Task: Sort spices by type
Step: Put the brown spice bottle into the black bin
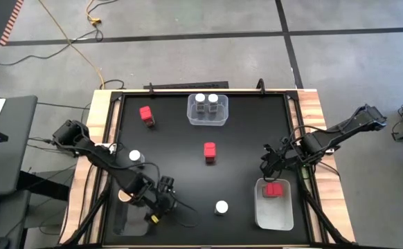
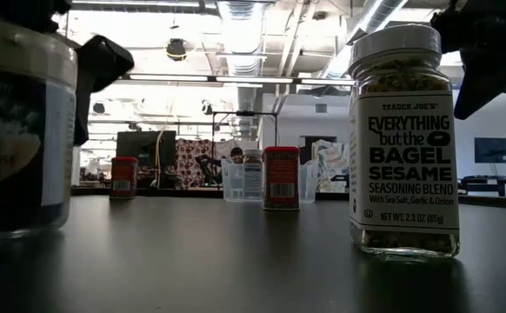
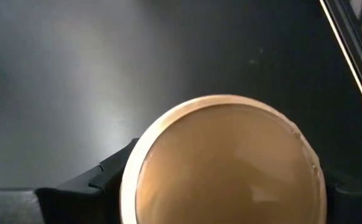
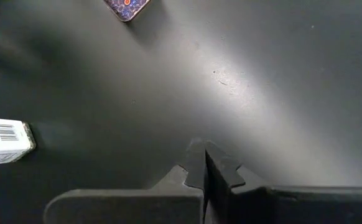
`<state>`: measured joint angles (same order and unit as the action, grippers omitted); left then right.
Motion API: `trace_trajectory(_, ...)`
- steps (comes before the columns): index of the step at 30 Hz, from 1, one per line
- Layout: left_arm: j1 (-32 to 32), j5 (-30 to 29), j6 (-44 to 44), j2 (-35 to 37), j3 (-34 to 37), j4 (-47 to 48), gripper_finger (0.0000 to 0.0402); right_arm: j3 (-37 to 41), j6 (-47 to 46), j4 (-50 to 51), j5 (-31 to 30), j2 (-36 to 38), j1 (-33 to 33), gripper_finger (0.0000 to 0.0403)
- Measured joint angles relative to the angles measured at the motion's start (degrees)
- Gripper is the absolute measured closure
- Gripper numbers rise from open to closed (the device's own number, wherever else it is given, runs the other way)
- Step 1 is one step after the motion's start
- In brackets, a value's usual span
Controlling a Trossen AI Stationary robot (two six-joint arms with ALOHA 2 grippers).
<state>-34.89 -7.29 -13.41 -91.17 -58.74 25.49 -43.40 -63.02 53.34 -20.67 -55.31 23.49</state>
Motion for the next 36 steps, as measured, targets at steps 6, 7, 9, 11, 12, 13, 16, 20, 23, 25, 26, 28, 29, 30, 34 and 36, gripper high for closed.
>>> trace_trajectory(6,0.5,1.3,-0.3,-0.6,0.0,-0.8,0.0120,0.0,0.0,0.0,0.0,0.0,0.0,0.0381)
trace_trajectory(7,0.5,1.3,-0.3,-0.6,0.0,-0.9,0.0120,0.0,0.0,0.1,0.0,0.0,0.0,0.0381)
trace_trajectory(9,0.5,1.3,-0.3,-0.6,0.0,-0.9,0.0119,0.0,0.0,0.1,0.0,0.0,0.0,0.0381)
trace_trajectory(11,0.5,1.2,-0.3,-0.6,0.0,-0.9,0.0119,0.0,0.2,0.1,0.0,0.0,0.0,0.0381)
trace_trajectory(12,0.5,1.1,-0.5,-0.6,0.0,-1.0,0.0119,0.0,0.3,0.2,0.0,0.0,0.0,0.0381)
trace_trajectory(13,0.7,0.9,-0.8,-0.6,0.0,-1.0,0.0119,0.0,0.3,0.1,0.0,0.0,0.0,0.0381)
trace_trajectory(16,0.8,0.8,-1.2,-0.6,0.0,-1.0,0.0119,0.0,0.3,0.2,0.0,0.0,0.0,0.0381)
trace_trajectory(20,0.9,0.8,-2.5,-0.6,0.0,-1.0,0.0118,0.0,0.3,0.2,0.0,0.0,0.0,0.0381)
trace_trajectory(23,1.0,0.8,-3.7,-0.6,0.0,-1.0,0.0116,0.0,0.5,0.2,0.0,0.0,0.0,0.0381)
trace_trajectory(25,1.0,0.9,-4.3,-0.6,0.0,-0.9,0.0106,0.0,0.5,0.2,0.0,0.0,0.0,0.0381)
trace_trajectory(26,1.0,0.8,-4.4,-0.6,0.0,-0.9,0.0099,0.0,0.5,0.1,0.0,0.0,0.0,0.0381)
trace_trajectory(28,1.0,0.8,-4.7,-0.6,0.0,-0.9,0.0081,0.0,0.5,0.1,0.0,-0.1,0.0,0.0381)
trace_trajectory(29,1.0,0.8,-4.7,-0.6,0.0,-0.9,0.0071,0.0,0.5,0.1,0.0,-0.2,0.0,0.0381)
trace_trajectory(30,1.0,0.8,-4.7,-0.6,0.0,-0.9,0.0061,0.0,0.5,0.1,0.0,-0.2,0.0,0.0381)
trace_trajectory(34,1.0,0.8,-4.0,-0.7,-0.1,-0.9,0.0033,0.0,0.2,0.1,0.0,-0.2,0.0,0.0381)
trace_trajectory(36,1.0,0.9,-3.7,-0.7,-1.0,0.1,0.0028,0.0,0.1,0.1,0.0,-0.2,0.0,0.0381)
